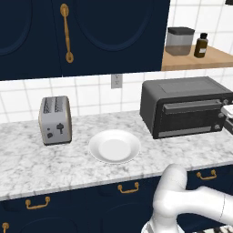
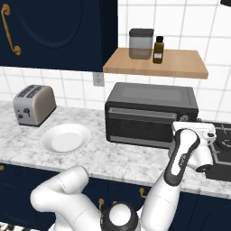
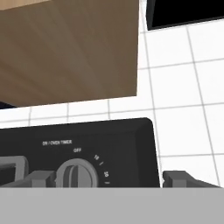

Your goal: Pick up the kebab skewer and baguette bread, and place them inside the toaster oven. Close the toaster oven door and start by setting the timer.

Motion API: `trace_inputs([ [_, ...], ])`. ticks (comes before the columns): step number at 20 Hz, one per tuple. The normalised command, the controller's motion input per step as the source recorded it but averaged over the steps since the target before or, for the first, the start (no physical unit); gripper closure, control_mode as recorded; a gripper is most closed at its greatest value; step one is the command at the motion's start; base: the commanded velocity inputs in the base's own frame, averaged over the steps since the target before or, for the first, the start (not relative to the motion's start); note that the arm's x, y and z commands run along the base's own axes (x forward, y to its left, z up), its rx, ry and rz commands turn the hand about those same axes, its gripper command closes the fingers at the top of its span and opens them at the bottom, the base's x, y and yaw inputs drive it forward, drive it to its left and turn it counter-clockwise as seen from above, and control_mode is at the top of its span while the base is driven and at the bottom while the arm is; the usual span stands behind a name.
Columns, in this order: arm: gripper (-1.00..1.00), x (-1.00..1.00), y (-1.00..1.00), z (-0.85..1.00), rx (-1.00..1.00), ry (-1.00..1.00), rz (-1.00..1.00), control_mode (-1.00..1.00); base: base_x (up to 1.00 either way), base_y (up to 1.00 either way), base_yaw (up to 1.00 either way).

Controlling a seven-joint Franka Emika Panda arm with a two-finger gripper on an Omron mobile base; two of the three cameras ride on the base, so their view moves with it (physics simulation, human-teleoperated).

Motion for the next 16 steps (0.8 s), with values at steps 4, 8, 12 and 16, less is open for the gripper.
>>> trace_inputs([
  [4, 1.00, 0.00, 0.00, 0.00, -0.01, -0.05, -0.03, -1.00, 0.00, 0.00, 0.00],
  [8, 1.00, 0.00, 0.00, 0.01, 0.00, -0.05, -0.07, -1.00, 0.00, 0.00, 0.00],
  [12, 1.00, -0.01, 0.00, 0.11, -0.01, 0.00, -0.06, -1.00, 0.00, 0.00, 0.00],
  [16, 1.00, -0.02, 0.00, 0.14, 0.00, 0.00, -0.04, -1.00, 0.00, 0.00, 0.00],
])
